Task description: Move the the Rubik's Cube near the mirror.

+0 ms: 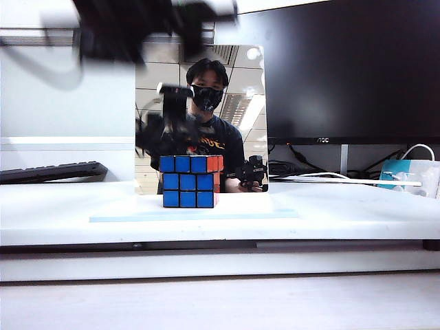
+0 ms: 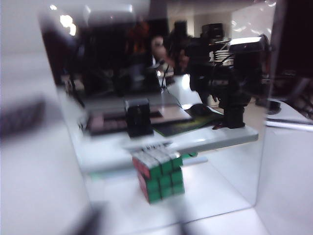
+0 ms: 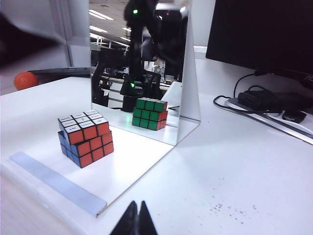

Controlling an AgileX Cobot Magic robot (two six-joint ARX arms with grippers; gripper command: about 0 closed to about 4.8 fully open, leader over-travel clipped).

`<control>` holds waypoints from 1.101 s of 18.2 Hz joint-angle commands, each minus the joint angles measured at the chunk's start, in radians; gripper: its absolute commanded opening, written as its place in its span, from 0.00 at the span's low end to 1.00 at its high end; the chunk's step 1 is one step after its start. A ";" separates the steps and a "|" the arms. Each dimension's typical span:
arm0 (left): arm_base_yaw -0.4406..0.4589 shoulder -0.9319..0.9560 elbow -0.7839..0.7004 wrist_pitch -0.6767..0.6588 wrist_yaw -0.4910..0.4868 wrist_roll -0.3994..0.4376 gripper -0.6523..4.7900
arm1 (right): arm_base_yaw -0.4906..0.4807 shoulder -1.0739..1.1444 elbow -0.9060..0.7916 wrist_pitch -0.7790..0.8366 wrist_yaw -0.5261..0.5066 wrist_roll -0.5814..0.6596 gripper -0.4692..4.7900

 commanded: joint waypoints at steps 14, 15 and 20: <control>0.005 -0.954 -0.115 -0.504 0.322 0.265 0.11 | -0.002 0.000 -0.005 0.012 0.682 -0.003 0.09; 0.005 -0.990 -0.115 -0.530 0.322 0.287 0.11 | -0.001 0.000 -0.005 0.012 0.691 -0.003 0.09; 0.005 -1.178 -0.115 -0.734 0.307 0.344 0.11 | 0.000 0.000 -0.005 0.011 0.689 -0.003 0.09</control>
